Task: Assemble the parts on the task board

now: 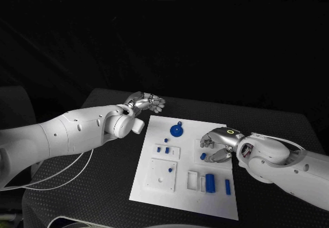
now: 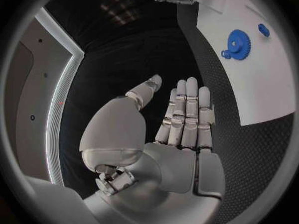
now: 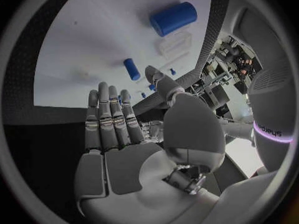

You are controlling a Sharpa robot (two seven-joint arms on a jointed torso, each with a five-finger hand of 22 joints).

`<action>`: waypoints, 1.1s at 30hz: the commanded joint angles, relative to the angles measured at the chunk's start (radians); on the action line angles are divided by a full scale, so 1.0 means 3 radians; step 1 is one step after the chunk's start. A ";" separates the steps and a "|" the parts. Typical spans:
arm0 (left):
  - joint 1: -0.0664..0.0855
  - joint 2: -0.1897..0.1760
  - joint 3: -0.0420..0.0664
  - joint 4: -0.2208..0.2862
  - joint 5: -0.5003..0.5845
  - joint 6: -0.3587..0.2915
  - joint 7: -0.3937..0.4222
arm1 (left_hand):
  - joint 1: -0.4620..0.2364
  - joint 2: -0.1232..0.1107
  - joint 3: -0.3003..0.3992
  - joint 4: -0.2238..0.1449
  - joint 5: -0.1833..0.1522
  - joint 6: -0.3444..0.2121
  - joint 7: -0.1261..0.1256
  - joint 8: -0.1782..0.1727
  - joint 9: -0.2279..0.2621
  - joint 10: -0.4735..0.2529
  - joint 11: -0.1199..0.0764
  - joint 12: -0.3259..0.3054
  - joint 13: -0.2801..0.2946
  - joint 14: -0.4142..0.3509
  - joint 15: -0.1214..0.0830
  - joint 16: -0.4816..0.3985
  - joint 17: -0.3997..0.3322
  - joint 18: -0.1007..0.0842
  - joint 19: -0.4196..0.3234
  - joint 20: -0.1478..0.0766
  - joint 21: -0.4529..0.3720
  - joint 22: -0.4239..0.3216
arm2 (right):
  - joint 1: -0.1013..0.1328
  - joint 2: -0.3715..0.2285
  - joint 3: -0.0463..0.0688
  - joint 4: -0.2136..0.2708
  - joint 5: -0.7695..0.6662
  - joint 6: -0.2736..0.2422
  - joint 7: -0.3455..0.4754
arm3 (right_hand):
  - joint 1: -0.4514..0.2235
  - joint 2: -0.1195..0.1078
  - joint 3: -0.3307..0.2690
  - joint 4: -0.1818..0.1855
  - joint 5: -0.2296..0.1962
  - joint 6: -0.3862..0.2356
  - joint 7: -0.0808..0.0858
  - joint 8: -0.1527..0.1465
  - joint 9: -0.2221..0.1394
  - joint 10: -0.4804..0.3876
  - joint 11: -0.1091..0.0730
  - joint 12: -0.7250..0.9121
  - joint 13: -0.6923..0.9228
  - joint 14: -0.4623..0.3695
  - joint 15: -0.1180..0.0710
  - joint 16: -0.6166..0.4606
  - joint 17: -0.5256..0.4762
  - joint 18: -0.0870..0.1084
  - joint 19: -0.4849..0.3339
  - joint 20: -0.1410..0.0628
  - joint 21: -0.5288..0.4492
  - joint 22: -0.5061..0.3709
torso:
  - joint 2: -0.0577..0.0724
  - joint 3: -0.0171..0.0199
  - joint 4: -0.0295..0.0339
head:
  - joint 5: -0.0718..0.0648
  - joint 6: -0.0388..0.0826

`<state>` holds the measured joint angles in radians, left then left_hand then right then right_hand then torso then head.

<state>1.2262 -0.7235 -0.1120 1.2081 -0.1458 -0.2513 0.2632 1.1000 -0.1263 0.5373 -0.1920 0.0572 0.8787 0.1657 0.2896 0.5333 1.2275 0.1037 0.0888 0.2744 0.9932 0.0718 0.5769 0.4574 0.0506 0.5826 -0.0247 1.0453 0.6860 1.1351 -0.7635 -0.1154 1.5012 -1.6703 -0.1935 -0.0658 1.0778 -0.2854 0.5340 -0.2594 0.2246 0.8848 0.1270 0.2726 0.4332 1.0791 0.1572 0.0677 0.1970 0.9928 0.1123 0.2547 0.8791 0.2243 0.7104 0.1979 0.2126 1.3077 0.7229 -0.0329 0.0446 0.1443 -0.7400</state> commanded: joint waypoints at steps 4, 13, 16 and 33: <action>0.0004 -0.0003 0.0002 0.0008 0.0015 0.0045 0.0037 | 0.0009 -0.0018 0.0004 -0.0016 0.0005 -0.0016 -0.0002 0.0001 -0.0002 -0.0008 -0.0008 -0.0009 -0.0005 -0.0008 0.0023 -0.0025 0.0008 0.0023 -0.0015 0.0013 -0.0012 0.0004 | -0.0035 0.0036 -0.0014 -0.0030 -0.0102 0.0115 0.0000 | 0.0078 0.0049 0.0058 0.0029 -0.0198 0.0039 0.0034 0.0038 0.0003 0.0122 -0.0051 0.0061 -0.0036 0.0018 -0.0027 0.0003 0.0017 -0.0032 0.0022 -0.0007 0.0013 0.0076 | 0.0000 -0.0009 0.0007 | 0.0005 -0.0018; 0.0004 -0.0007 0.0002 0.0009 0.0015 0.0047 0.0035 | 0.0008 -0.0016 0.0004 -0.0014 0.0005 -0.0016 -0.0002 0.0002 -0.0002 -0.0008 -0.0008 -0.0009 -0.0006 -0.0007 0.0023 -0.0027 0.0011 0.0023 -0.0015 0.0013 -0.0012 0.0004 | -0.0063 0.0082 -0.0020 -0.0046 -0.0124 0.0051 0.0035 | 0.0292 0.0100 0.0487 0.0187 -0.0587 0.0235 0.0057 0.0145 -0.0002 0.0397 -0.0145 0.0150 -0.0074 0.0168 -0.0091 0.0042 0.0031 0.0015 0.0164 -0.0011 0.0065 0.0077 | -0.0003 -0.0008 0.0005 | 0.0008 -0.0028; 0.0004 -0.0007 0.0002 0.0011 0.0015 0.0048 0.0034 | 0.0008 -0.0015 0.0004 -0.0013 0.0005 -0.0016 -0.0002 0.0002 -0.0002 -0.0008 -0.0008 -0.0009 -0.0006 -0.0007 0.0023 -0.0028 0.0012 0.0023 -0.0015 0.0013 -0.0012 0.0004 | -0.0068 0.0097 -0.0020 -0.0046 -0.0132 0.0045 0.0043 | 0.0306 0.0144 0.0551 0.0219 -0.0587 0.0280 0.0042 0.0174 0.0009 0.0451 -0.0167 0.0172 -0.0067 0.0204 -0.0107 0.0059 0.0041 0.0024 0.0196 -0.0014 0.0082 0.0079 | -0.0004 -0.0009 0.0005 | 0.0007 -0.0031; 0.0004 -0.0003 0.0002 0.0013 0.0015 0.0050 0.0033 | 0.0006 -0.0013 0.0003 -0.0010 0.0005 -0.0017 -0.0002 0.0004 -0.0002 -0.0009 -0.0008 -0.0009 -0.0006 -0.0005 0.0023 -0.0033 0.0019 0.0024 -0.0015 0.0013 -0.0013 0.0006 | -0.0093 0.0130 -0.0020 -0.0053 -0.0338 -0.0100 -0.0063 | 0.0416 0.0339 0.0940 0.0217 -0.0587 0.0523 -0.0067 0.0322 0.0080 0.0738 -0.0290 0.0270 -0.0014 0.0456 -0.0211 0.0159 0.0102 0.0098 0.0423 -0.0042 0.0221 0.0079 | -0.0003 -0.0006 0.0003 | 0.0006 -0.0046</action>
<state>1.2262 -0.7262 -0.1121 1.2094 -0.1457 -0.2498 0.2629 1.1000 -0.1262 0.5373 -0.1920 0.0572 0.8788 0.1659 0.2896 0.5333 1.2275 0.1036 0.0887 0.2737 0.9932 0.0717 0.5730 0.4617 0.0500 0.5825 -0.0247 1.0453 0.6866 1.1087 -0.7255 -0.1209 1.4828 -1.7308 -0.1965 -0.0693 1.2009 -0.1970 0.8108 -0.1934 0.0539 1.0351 0.1057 0.3657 0.4556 1.2942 0.0713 0.1435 0.1903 1.1225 0.0478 0.2965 0.9089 0.2407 0.8314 0.1852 0.2753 1.3074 0.7217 -0.0352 0.0456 0.1463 -0.7533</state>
